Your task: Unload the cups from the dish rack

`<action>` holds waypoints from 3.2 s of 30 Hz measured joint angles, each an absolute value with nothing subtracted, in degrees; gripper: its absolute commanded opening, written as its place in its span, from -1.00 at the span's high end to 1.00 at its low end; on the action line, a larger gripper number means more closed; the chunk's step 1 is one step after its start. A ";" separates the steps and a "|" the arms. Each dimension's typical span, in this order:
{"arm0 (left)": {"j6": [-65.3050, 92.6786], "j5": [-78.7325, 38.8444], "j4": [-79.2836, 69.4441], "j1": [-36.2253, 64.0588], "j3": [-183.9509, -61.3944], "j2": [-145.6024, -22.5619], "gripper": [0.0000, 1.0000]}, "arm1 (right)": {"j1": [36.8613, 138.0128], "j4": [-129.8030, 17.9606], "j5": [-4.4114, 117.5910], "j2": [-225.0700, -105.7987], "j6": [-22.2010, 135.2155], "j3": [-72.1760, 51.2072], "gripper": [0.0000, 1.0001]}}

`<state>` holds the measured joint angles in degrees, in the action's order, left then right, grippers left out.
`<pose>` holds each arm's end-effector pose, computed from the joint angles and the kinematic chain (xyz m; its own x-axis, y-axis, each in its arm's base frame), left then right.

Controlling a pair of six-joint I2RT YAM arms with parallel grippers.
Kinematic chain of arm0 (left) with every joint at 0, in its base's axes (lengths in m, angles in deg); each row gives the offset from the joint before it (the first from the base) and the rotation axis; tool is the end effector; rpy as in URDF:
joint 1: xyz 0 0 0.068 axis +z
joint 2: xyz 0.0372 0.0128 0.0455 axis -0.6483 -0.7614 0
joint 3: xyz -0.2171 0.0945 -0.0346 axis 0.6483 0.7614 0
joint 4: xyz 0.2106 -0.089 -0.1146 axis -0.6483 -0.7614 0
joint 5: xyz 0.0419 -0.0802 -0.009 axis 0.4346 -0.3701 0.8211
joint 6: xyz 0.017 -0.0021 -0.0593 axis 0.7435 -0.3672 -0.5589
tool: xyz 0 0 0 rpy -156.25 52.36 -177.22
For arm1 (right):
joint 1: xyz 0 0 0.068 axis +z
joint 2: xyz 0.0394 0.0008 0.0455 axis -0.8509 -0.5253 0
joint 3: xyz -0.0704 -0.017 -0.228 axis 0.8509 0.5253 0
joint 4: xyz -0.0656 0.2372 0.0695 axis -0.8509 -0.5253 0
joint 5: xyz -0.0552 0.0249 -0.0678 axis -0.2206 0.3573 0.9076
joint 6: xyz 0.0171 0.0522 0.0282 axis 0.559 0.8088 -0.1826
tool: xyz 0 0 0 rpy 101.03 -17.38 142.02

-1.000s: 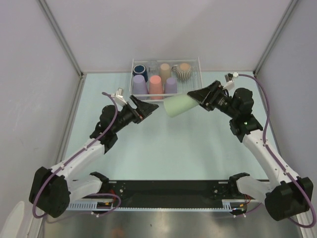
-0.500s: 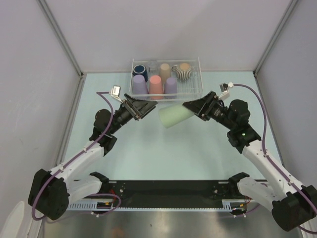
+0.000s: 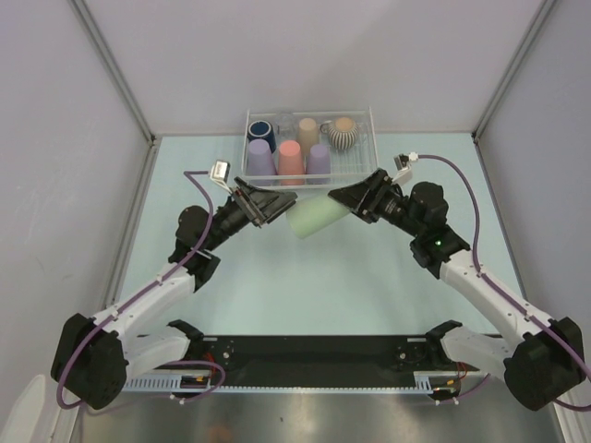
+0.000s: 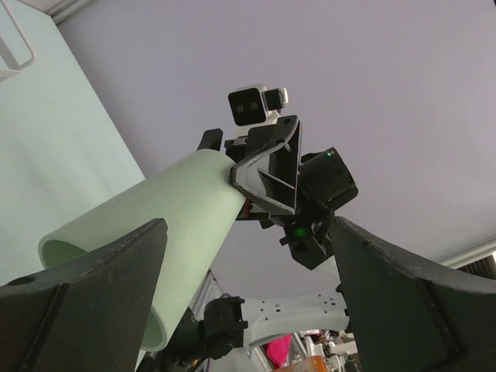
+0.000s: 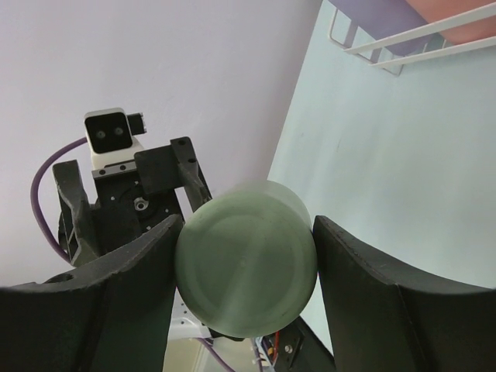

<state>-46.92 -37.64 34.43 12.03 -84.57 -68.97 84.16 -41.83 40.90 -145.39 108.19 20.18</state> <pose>0.2182 -0.1411 0.2912 -0.6901 -0.6001 -0.4046 0.4644 0.0617 -0.8835 0.2367 0.1351 0.3003 -0.6660 0.5473 -0.5069 -0.3609 0.3584 0.8610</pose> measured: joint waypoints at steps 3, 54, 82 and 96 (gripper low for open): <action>-46.89 -37.79 34.34 12.03 -84.35 -68.92 -0.86 | 84.35 -41.68 41.14 -145.98 108.08 20.14 1.00; -39.09 -39.87 15.28 11.90 -90.23 -68.12 0.99 | 85.29 -48.47 40.72 -153.21 104.72 11.26 -1.00; -4.01 5.07 -55.88 23.99 -119.98 -88.01 0.99 | 86.82 -104.27 90.67 -136.23 75.89 3.39 -0.99; -2.50 -5.09 -55.88 30.50 -122.40 -98.30 0.99 | 86.87 -103.09 90.27 -140.60 76.81 3.46 -0.99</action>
<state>-2.50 -5.09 -55.88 30.50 -122.40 -98.30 86.87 -103.09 90.27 -140.60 76.81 3.46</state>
